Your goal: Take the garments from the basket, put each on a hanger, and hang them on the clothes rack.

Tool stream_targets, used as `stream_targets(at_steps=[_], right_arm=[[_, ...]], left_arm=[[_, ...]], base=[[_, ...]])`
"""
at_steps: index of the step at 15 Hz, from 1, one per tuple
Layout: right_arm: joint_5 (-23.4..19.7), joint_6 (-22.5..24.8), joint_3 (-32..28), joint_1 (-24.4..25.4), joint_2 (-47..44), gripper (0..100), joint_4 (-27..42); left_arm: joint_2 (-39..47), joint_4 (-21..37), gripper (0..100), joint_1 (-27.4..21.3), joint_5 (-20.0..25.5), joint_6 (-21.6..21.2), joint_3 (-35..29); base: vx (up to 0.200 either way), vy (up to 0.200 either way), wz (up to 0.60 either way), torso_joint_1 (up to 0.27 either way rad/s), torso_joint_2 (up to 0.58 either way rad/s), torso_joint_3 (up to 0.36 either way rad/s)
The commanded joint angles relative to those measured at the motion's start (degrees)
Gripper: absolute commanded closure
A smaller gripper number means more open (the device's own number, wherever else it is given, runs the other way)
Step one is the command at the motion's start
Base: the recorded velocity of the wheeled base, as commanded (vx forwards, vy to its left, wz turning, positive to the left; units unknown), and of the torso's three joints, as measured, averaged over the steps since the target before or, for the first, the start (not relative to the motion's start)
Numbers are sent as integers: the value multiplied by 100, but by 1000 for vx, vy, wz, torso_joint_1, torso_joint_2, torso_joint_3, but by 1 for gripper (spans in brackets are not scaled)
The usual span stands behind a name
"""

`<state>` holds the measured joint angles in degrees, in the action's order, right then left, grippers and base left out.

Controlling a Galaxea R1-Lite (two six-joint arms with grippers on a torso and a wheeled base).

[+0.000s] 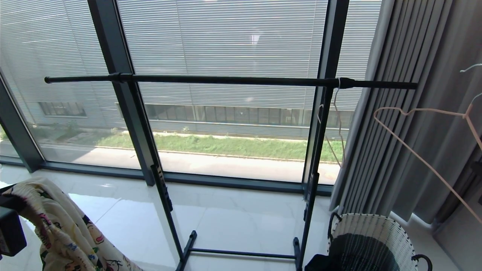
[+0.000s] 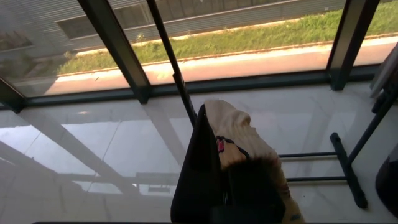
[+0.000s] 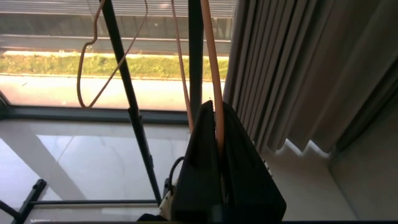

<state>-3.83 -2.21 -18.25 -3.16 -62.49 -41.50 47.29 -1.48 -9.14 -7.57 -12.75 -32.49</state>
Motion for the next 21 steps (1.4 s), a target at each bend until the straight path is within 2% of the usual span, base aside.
stream_targets(at_steps=[1, 5, 9, 15, 17, 19, 21], right_arm=[[-4, 1, -3, 26, 97, 100, 28], [-48, 115, -21, 105, 316, 100, 309], [-48, 106, -30, 325, 457, 100, 344], [-39, 115, -65, 949, 571, 100, 449], [-39, 115, -65, 1072, 571, 100, 476], [-57, 115, -65, 1432, 589, 100, 678], [-145, 106, -74, 2021, 527, 100, 845]], left_arm=[[9, -2, 100, 0, 1, 1, 14], [9, -2, 100, 0, 1, 1, 67], [35, -2, 100, 0, 10, 1, 67], [132, -2, 100, -9, 10, -8, 50], [132, -2, 100, -26, 19, -8, 67], [132, -2, 100, -299, 28, -8, 76], [448, -2, 100, -624, -43, -26, 58]], base=[[-200, 0, 0, -2, 7, -2], [-200, 0, 0, 6, 5, 1], [0, 0, 0, 0, 0, 0], [0, 200, 0, 5, 3, 1], [0, 0, 0, 0, 0, 0], [0, 0, 0, 0, 0, 0], [0, 0, 0, 0, 0, 0]])
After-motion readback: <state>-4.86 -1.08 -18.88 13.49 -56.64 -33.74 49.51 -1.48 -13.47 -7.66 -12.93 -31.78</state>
